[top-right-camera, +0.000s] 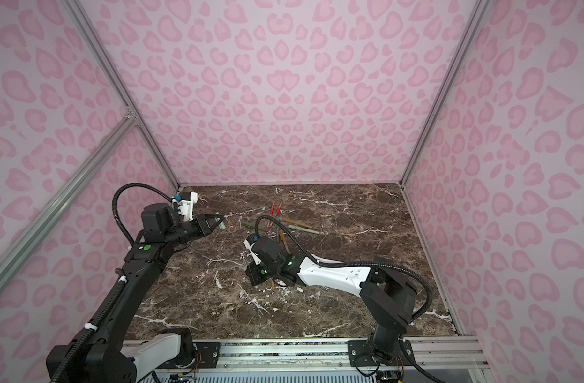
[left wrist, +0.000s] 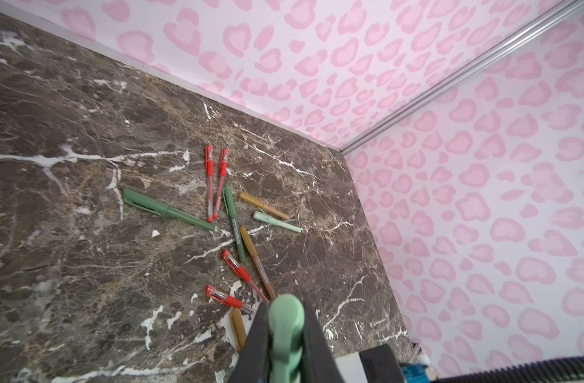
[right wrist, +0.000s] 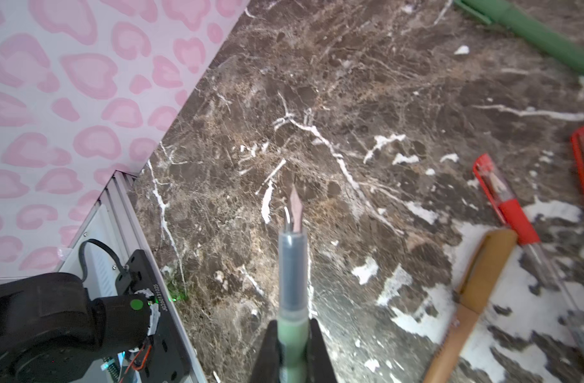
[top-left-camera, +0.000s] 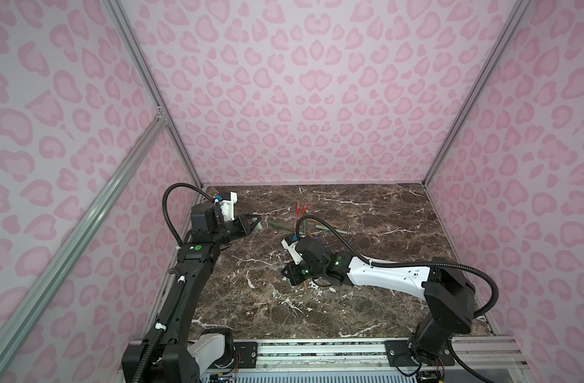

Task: Open the pen caps
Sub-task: 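Pull the cap off with the left gripper, drawing both grippers apart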

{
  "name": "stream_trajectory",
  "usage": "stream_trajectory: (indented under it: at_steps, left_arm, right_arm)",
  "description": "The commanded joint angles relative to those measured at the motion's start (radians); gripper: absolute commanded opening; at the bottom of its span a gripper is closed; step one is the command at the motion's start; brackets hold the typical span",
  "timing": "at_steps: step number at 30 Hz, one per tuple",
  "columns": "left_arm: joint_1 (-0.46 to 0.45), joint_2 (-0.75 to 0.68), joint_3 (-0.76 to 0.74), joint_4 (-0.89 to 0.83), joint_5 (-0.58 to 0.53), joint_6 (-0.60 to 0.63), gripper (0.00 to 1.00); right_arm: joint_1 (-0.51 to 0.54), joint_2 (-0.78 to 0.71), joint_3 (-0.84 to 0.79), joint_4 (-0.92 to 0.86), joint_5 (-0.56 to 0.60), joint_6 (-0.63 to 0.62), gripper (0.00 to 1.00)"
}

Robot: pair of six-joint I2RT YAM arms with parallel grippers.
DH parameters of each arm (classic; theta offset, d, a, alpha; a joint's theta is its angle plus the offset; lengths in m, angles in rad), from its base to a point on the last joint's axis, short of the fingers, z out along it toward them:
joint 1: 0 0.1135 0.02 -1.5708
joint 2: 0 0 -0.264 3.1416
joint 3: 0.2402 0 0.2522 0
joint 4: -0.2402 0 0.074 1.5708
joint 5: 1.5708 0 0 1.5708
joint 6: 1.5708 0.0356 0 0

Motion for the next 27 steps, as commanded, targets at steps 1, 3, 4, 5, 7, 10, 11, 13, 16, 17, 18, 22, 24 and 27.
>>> stream_trajectory:
  at_steps: [1,3,4,5,7,10,11,13,16,17,18,22,24,27]
  left_arm:
    - [0.008,0.011,0.034,-0.026,-0.079,0.050,0.04]
    - [0.010,0.032,0.058,-0.074,-0.144,0.107,0.04]
    - [0.011,0.050,0.075,-0.102,-0.185,0.135,0.03]
    - [0.010,0.072,0.096,-0.132,-0.229,0.172,0.04]
    - [0.010,0.114,0.126,-0.168,-0.304,0.235,0.03]
    - [0.011,0.218,0.189,-0.230,-0.426,0.319,0.04]
    - [0.012,0.260,0.219,-0.261,-0.467,0.355,0.04]
    - [0.014,0.343,0.270,-0.309,-0.552,0.390,0.04]
    - [0.027,0.477,0.355,-0.384,-0.608,0.438,0.03]
    - [0.032,0.524,0.388,-0.406,-0.622,0.450,0.04]
    - [0.034,0.567,0.408,-0.424,-0.637,0.458,0.04]
    - [0.042,0.788,0.565,-0.537,-0.689,0.499,0.03]
    - [0.049,0.872,0.629,-0.582,-0.696,0.513,0.04]
    - [0.055,0.945,0.682,-0.618,-0.715,0.527,0.04]
  right_arm:
    - [0.000,-0.031,-0.026,-0.010,0.029,0.001,0.00]
    - [-0.008,-0.059,-0.038,-0.018,0.042,0.000,0.00]
    - [-0.013,-0.076,-0.048,-0.022,0.052,0.004,0.00]
    - [-0.021,-0.094,-0.058,-0.025,0.065,0.010,0.00]
    - [-0.035,-0.131,-0.080,-0.037,0.089,0.026,0.00]
    - [-0.060,-0.186,-0.118,-0.059,0.129,0.052,0.00]
    - [-0.069,-0.205,-0.129,-0.070,0.145,0.062,0.00]
    - [-0.087,-0.236,-0.145,-0.108,0.178,0.078,0.00]
    - [-0.108,-0.279,-0.168,-0.160,0.218,0.087,0.00]
    - [-0.114,-0.294,-0.176,-0.174,0.229,0.090,0.00]
    - [-0.122,-0.309,-0.186,-0.181,0.232,0.093,0.00]
    - [-0.157,-0.368,-0.227,-0.199,0.236,0.106,0.00]
    - [-0.168,-0.393,-0.241,-0.207,0.236,0.109,0.00]
    - [-0.175,-0.424,-0.250,-0.233,0.243,0.107,0.00]
